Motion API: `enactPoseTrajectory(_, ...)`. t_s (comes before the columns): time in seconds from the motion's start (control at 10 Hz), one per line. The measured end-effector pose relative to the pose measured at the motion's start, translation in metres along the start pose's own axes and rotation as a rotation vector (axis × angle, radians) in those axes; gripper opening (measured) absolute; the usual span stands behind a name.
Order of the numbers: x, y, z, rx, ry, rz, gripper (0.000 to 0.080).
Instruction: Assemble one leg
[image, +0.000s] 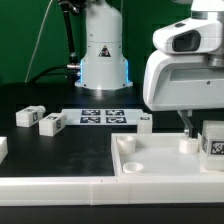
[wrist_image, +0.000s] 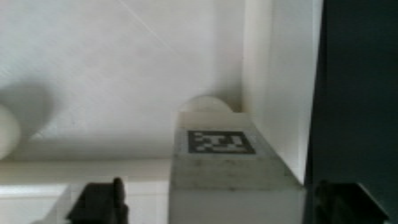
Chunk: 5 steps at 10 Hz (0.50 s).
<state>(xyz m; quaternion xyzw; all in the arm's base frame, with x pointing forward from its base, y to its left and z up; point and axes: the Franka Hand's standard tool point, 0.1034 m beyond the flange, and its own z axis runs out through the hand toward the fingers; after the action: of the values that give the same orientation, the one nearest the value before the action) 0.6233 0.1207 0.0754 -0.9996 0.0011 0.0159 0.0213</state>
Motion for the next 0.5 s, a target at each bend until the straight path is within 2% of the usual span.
enactPoseTrajectory(0.1,0.0,-0.0001,0.0,0.0,0.0,0.019,0.044)
enactPoseTrajectory(0.2,0.0001,0.0002,0.0,0.0,0.0,0.035,0.029)
enactPoseTrajectory(0.4,0.0002,0.0,0.0004,0.008,0.003,0.188,0.029)
enactPoseTrajectory(0.5,0.0006,0.0009,0.0006,0.026,0.013,0.302,0.029)
